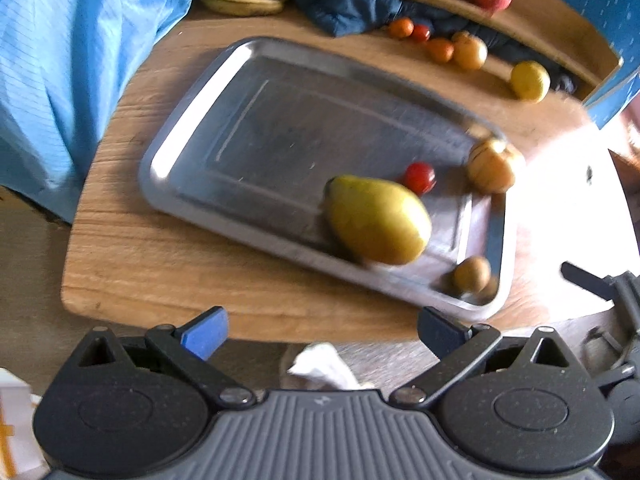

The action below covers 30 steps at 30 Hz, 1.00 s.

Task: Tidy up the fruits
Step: 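Lift both open tools away from the tray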

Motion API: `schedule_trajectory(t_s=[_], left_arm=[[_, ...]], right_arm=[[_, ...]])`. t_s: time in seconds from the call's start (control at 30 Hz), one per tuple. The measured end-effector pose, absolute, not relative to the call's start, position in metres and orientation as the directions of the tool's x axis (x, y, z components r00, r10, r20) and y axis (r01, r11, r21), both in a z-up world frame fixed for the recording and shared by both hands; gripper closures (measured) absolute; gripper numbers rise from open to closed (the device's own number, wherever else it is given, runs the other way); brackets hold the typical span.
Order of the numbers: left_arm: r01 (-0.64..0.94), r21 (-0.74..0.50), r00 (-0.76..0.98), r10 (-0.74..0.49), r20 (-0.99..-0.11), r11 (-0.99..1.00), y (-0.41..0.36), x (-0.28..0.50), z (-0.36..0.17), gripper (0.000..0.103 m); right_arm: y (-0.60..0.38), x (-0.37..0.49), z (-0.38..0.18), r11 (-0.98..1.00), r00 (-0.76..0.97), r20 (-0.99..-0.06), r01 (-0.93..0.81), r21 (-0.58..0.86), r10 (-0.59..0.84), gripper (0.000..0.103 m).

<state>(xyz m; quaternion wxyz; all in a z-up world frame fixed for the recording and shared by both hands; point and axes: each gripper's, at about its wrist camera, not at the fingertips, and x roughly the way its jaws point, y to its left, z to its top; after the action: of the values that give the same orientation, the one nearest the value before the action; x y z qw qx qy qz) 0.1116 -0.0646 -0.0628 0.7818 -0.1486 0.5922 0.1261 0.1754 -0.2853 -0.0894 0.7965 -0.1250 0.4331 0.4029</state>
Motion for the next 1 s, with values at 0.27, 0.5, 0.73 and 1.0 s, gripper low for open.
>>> schedule_trajectory(t_s=[0.27,0.5,0.73,1.0], left_arm=[[-0.346,-0.02,0.234,0.065,-0.97,0.938,-0.069,0.113,-0.061,0.0],[-0.295,0.004,0.232,0.076,-0.97,0.956,-0.069,0.129,-0.058,0.0],[-0.257,-0.001,0.258,0.067,-0.964,0.966,-0.067,0.155,-0.053,0.0],[-0.202,-0.004,0.289,0.055,-0.956,0.979,-0.068,0.189,-0.048,0.0]], right_arm=[[-0.29,0.184,-0.088,0.669,0.312,-0.789,-0.725,0.162,0.529,0.001],[-0.285,0.194,-0.091,0.679,0.315,-0.789,-0.715,0.169,0.527,0.001],[-0.281,0.211,-0.092,0.705,0.336,-0.785,-0.688,0.173,0.521,0.001],[-0.279,0.23,-0.094,0.737,0.359,-0.785,-0.652,0.176,0.505,0.001]])
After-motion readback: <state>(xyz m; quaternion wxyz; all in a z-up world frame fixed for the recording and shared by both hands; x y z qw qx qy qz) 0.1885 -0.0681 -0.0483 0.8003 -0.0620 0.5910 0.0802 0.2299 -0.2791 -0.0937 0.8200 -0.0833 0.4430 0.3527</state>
